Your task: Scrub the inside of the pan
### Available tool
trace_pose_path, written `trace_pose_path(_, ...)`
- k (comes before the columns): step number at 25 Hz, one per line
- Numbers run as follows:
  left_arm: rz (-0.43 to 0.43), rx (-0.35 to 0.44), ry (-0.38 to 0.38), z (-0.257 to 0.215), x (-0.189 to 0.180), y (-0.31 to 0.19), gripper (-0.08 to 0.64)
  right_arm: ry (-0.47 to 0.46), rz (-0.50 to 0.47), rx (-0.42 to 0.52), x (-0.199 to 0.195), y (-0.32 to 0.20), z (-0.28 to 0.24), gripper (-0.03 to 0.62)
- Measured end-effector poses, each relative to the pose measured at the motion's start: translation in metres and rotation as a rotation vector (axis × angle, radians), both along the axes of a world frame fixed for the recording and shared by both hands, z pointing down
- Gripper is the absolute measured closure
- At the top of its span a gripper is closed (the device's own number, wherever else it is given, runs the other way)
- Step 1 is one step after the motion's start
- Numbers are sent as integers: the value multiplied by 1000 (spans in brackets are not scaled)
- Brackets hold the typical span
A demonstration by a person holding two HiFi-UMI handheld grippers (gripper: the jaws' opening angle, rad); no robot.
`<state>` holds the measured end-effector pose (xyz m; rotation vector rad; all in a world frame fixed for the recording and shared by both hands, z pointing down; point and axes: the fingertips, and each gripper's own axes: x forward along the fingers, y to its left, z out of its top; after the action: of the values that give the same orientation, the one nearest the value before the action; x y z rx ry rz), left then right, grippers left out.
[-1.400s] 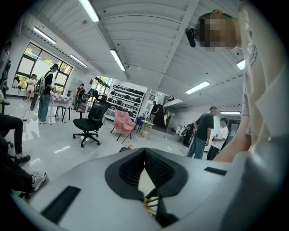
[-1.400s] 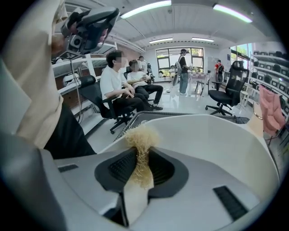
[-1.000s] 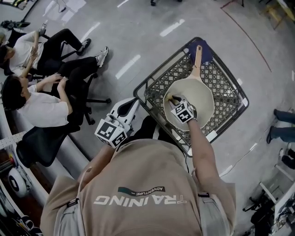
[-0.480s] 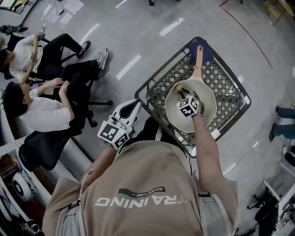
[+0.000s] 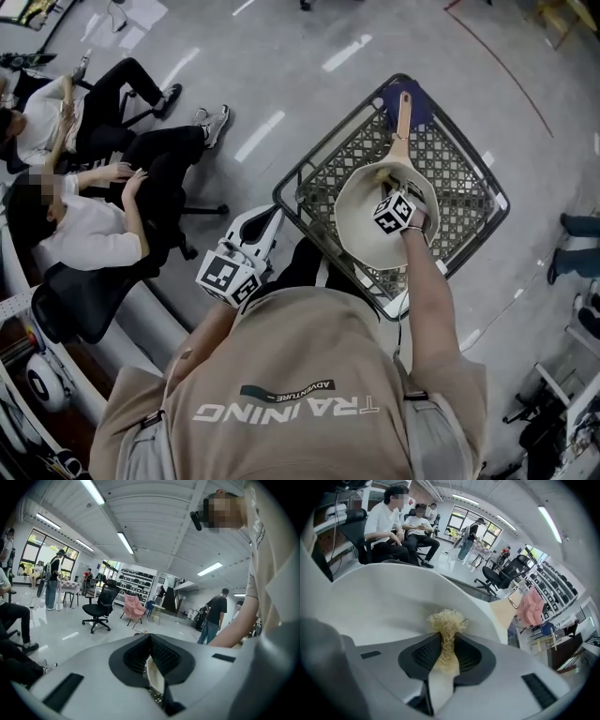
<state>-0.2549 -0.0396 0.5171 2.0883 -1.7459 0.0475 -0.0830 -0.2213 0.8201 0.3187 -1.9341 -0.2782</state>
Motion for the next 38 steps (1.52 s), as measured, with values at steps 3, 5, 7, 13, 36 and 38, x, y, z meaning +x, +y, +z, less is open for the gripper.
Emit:
trace_pose_path(3,15,5,-4,0,4,-4,542,29,28,29,14,-9,3,499)
trace_pose_path(5,12,7,4,1,3,-6,542,60,40,62,22,-17,4,499)
trace_pose_path(7,8,9,18,1,3,-8,543,103,32,104,29,-21,5,499)
trace_pose_path(13,6,19,40,-5,6,-15,543,277,-64,214,45,-28,4,499)
trace_pose_path(36,81,62,135,5,27,-17,542,822,-159,-94,151,55,25,499)
trace_pose_path(38,90,70,136,5,23,-17,542,807,-124,-192,148,72,28,499)
